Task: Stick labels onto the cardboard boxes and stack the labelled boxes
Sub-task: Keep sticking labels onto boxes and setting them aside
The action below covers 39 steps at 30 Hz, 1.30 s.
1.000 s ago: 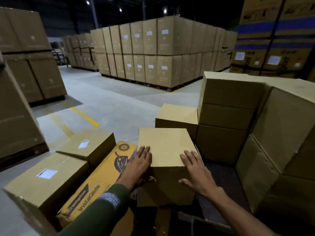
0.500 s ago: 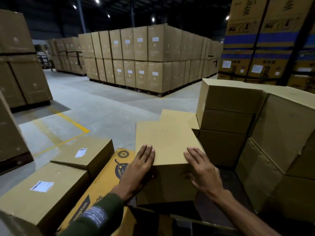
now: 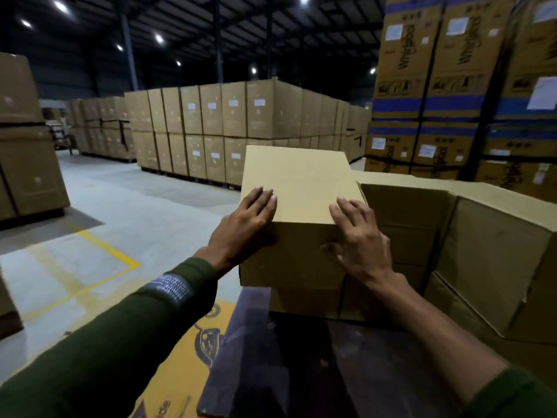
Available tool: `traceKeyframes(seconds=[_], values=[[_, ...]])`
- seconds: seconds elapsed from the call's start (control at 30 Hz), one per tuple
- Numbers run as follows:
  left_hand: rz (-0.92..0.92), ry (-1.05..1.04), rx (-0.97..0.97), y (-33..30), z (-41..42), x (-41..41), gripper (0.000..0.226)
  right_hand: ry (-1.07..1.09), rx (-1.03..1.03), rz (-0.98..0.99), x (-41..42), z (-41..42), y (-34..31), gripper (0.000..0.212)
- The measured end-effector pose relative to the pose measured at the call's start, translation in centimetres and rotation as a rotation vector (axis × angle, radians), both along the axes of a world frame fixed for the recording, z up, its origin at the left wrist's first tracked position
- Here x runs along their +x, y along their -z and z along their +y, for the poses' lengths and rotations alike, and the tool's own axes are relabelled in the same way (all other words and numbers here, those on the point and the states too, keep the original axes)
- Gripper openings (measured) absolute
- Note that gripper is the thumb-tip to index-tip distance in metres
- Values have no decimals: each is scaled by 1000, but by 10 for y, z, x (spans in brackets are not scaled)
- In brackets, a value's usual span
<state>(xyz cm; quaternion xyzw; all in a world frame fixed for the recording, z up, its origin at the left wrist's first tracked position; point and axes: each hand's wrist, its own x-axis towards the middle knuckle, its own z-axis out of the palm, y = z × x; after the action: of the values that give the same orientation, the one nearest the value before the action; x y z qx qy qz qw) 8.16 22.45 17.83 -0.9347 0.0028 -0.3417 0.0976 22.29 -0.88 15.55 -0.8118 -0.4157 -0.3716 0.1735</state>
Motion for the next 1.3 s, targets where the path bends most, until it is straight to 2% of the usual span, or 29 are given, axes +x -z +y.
traceKeyframes(seconds=[0.6, 1.3], values=[[38, 33, -53, -18, 61, 170, 89, 84, -57, 58, 158, 61, -20, 90], [164, 65, -111, -14, 95, 238, 90, 90, -136, 134, 213, 79, -14, 91]])
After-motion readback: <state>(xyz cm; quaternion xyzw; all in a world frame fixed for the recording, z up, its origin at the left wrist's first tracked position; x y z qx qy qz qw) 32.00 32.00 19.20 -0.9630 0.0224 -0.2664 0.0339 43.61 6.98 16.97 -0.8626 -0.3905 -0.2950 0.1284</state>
